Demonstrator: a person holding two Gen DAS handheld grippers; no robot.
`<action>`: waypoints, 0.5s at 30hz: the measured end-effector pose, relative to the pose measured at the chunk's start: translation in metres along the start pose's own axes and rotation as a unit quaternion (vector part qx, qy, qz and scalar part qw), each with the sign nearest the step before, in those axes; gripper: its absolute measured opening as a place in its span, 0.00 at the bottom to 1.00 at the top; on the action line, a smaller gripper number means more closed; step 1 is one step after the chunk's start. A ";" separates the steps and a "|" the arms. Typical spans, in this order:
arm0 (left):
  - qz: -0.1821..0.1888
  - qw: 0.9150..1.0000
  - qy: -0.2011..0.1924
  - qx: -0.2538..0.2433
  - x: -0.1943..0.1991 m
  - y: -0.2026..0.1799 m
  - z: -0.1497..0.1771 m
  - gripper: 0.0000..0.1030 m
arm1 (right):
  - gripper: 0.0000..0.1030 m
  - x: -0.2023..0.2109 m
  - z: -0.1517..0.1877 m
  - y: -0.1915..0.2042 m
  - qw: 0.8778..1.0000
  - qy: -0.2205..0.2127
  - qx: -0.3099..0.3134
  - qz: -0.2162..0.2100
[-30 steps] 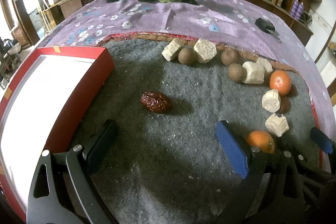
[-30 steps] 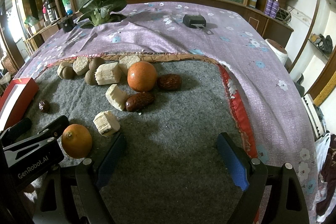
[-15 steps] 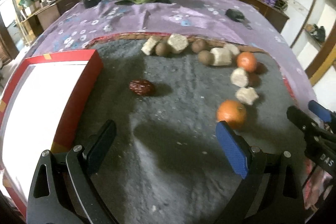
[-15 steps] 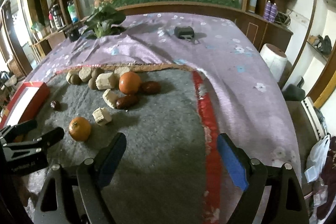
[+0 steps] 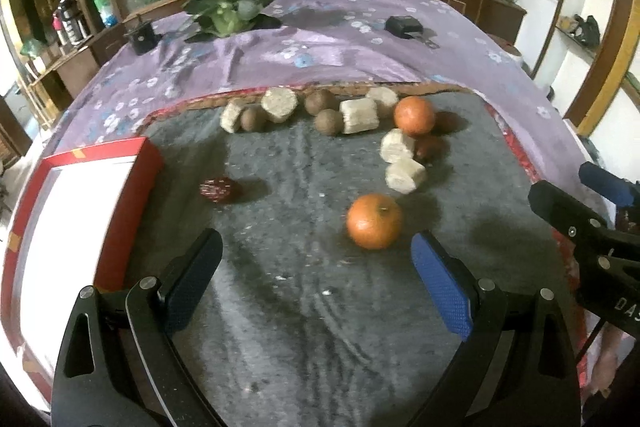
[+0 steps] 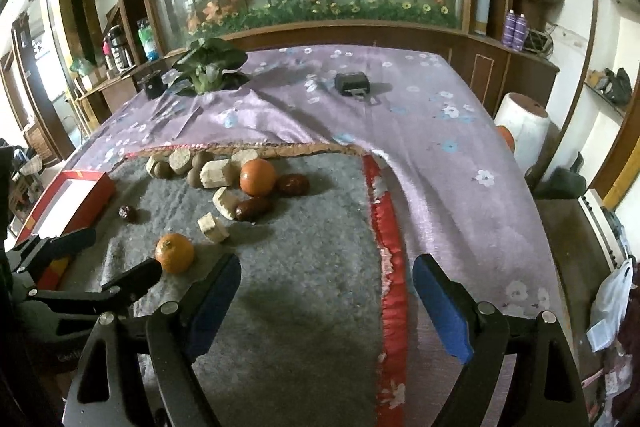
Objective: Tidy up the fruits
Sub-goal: 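Grasp the orange with the left gripper while the right gripper grasps a beige cube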
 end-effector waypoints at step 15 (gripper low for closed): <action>0.034 0.998 0.019 -0.052 -0.024 -0.022 -0.001 0.50 | 0.75 -0.005 0.002 -0.012 0.999 0.002 -0.016 -0.028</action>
Point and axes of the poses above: each gripper's, at about its wrist camera, not at the fingertips, and x roughly against the way its jaws point, y to its left, z to its underside, the point moved 1 cm from there along -x, roughly the way its jaws point, and after that the axes turned 8 degrees about -y, right-handed, at the moved point
